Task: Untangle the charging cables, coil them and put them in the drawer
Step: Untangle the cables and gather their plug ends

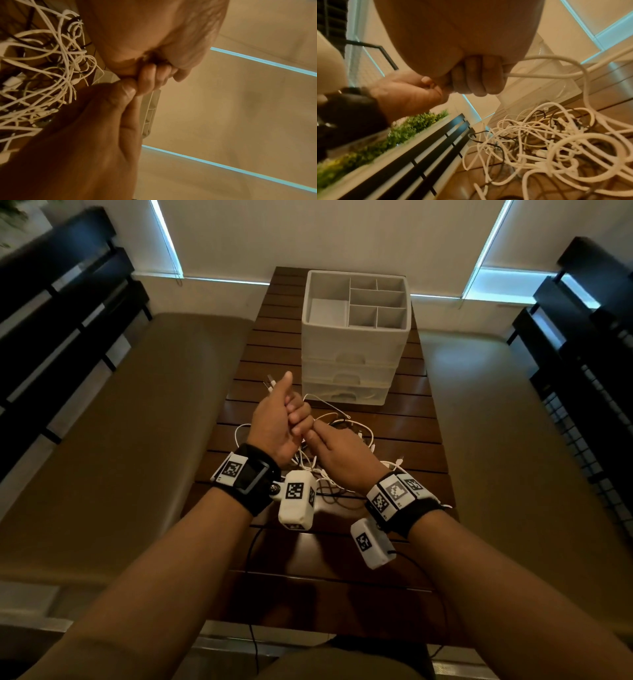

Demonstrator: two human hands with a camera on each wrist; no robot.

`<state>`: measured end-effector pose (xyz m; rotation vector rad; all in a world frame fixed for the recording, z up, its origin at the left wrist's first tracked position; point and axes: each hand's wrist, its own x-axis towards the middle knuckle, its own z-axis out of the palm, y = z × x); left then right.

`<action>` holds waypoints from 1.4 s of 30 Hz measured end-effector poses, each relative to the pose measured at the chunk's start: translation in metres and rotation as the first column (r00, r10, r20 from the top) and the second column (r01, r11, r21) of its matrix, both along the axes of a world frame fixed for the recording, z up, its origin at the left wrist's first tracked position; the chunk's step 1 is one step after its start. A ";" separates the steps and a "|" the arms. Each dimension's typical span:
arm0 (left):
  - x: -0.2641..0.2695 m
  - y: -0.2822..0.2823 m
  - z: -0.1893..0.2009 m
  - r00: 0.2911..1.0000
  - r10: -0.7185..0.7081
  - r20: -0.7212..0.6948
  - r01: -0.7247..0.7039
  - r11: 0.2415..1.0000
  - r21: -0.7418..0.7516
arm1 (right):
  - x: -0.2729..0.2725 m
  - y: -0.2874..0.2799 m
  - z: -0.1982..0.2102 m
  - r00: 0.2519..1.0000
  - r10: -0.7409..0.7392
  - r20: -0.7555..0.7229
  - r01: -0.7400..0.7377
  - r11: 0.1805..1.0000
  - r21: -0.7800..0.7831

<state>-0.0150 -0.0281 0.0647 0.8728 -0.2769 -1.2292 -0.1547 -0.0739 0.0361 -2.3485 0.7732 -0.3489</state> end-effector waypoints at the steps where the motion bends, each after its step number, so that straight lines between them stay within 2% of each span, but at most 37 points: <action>1: 0.000 0.001 -0.001 1.000 -0.007 0.021 0.007 1.000 0.004 | 0.001 0.000 -0.004 1.000 0.012 -0.015 -0.013 0.998 -0.064; 3: 0.002 0.003 0.001 0.998 -0.027 0.060 0.026 0.999 0.020 | -0.002 0.000 -0.013 0.998 0.044 -0.046 -0.051 0.986 -0.159; 5: 0.011 0.007 0.005 0.997 -0.028 0.077 0.025 0.999 0.033 | -0.009 -0.003 -0.021 0.995 0.043 -0.090 -0.059 0.981 -0.187; 11: 0.038 0.022 -0.002 0.997 0.009 0.072 -0.011 0.999 0.034 | -0.045 -0.027 -0.033 0.962 -0.014 -0.271 -0.029 0.987 -0.156; 16: 0.058 0.031 0.001 0.996 0.043 0.079 -0.041 0.999 -0.027 | -0.084 -0.047 -0.048 0.892 -0.128 -0.433 0.061 0.984 -0.165; 20: 0.062 0.028 0.007 0.988 -0.019 0.154 0.030 0.997 -0.066 | -0.091 -0.048 -0.050 0.885 -0.180 -0.430 0.122 0.980 -0.159; 24: 0.067 0.029 0.013 0.965 -0.016 0.263 0.011 1.000 0.021 | -0.107 -0.059 -0.040 0.842 -0.223 -0.491 0.103 0.960 -0.259; 27: 0.053 0.028 0.006 0.925 -0.052 0.377 -0.002 0.990 0.140 | -0.101 -0.057 -0.043 0.818 -0.123 -0.562 0.051 0.989 -0.141; 29: 0.044 0.027 0.000 0.926 -0.069 0.371 0.003 0.985 0.175 | -0.088 -0.052 -0.043 0.870 -0.015 -0.492 0.024 1.000 0.012; 30: 0.041 0.027 -0.002 0.928 -0.073 0.366 0.003 0.982 0.187 | -0.081 -0.050 -0.039 0.913 -0.005 -0.407 0.035 0.997 0.067; 32: 0.039 0.029 -0.005 0.930 -0.089 0.356 0.020 0.981 0.193 | -0.067 -0.054 -0.030 0.976 -0.116 -0.186 0.127 0.991 0.046; 34: 0.038 0.033 -0.007 0.927 -0.130 0.351 0.062 0.979 0.196 | -0.056 -0.062 -0.023 0.963 -0.266 -0.051 0.264 0.964 -0.044; 36: 0.037 0.040 -0.009 0.916 -0.186 0.355 0.115 0.971 0.211 | -0.046 -0.063 -0.024 0.956 -0.260 -0.134 0.261 0.965 -0.010; 39: 0.037 0.048 -0.015 0.904 -0.236 0.357 0.163 0.961 0.223 | -0.028 -0.043 -0.038 0.940 -0.058 -0.337 0.106 0.986 0.126; 42: 0.030 0.050 -0.023 0.908 -0.229 0.352 0.150 0.960 0.236 | -0.013 -0.026 -0.053 0.853 0.046 -0.519 0.039 0.988 0.152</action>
